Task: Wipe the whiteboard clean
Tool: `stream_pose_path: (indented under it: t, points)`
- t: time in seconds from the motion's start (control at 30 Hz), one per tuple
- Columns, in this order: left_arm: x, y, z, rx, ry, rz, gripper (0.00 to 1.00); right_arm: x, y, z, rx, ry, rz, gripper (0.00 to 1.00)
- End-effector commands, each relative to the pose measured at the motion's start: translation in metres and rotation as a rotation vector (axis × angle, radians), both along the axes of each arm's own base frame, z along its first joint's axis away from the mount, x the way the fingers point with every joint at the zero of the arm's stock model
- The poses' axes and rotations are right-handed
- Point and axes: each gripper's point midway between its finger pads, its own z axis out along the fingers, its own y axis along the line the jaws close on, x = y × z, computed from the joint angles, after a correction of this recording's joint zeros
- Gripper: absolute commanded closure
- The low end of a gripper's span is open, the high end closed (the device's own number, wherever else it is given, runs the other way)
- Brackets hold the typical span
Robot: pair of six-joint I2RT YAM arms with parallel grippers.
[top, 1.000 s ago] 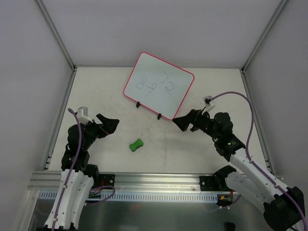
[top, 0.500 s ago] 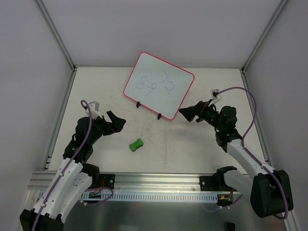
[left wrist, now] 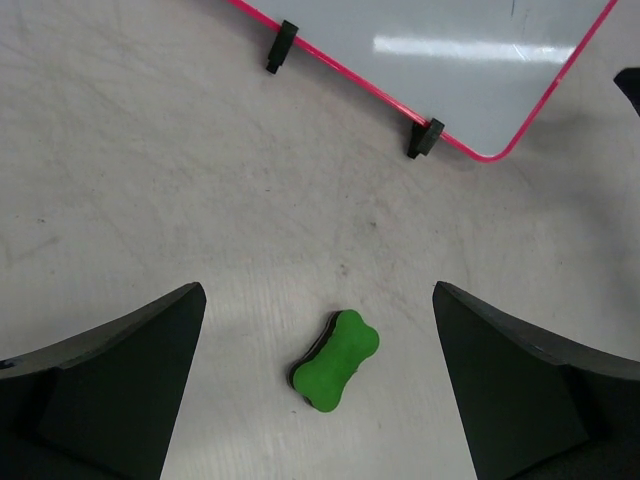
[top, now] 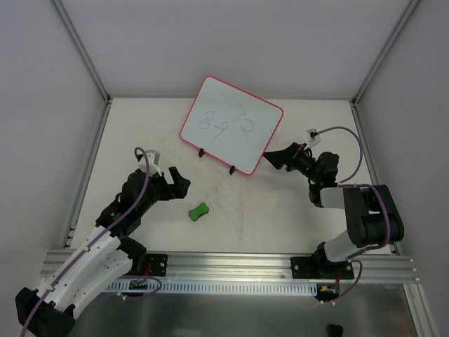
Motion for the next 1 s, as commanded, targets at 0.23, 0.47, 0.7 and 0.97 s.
stream_pose_path:
  t: [0.23, 0.47, 0.7, 0.97]
  points:
    - [0.001, -0.031, 0.017, 0.253, -0.07, -0.212, 0.01, 0.03, 0.007, 0.042, 0.028, -0.262, 0.06, 0.01]
    - [0.004, -0.039, 0.007, 0.358, -0.047, -0.318, 0.01, 0.05, 0.006, 0.023, 0.029, -0.229, 0.045, 0.01]
    - [-0.001, -0.047, -0.009, 0.436, 0.039, -0.43, 0.01, 0.064, 0.007, 0.02, 0.044, -0.22, 0.05, 0.08]
    - [-0.004, -0.053, -0.023, 0.465, 0.101, -0.5, 0.01, 0.083, 0.012, 0.016, 0.073, -0.196, 0.067, 0.33]
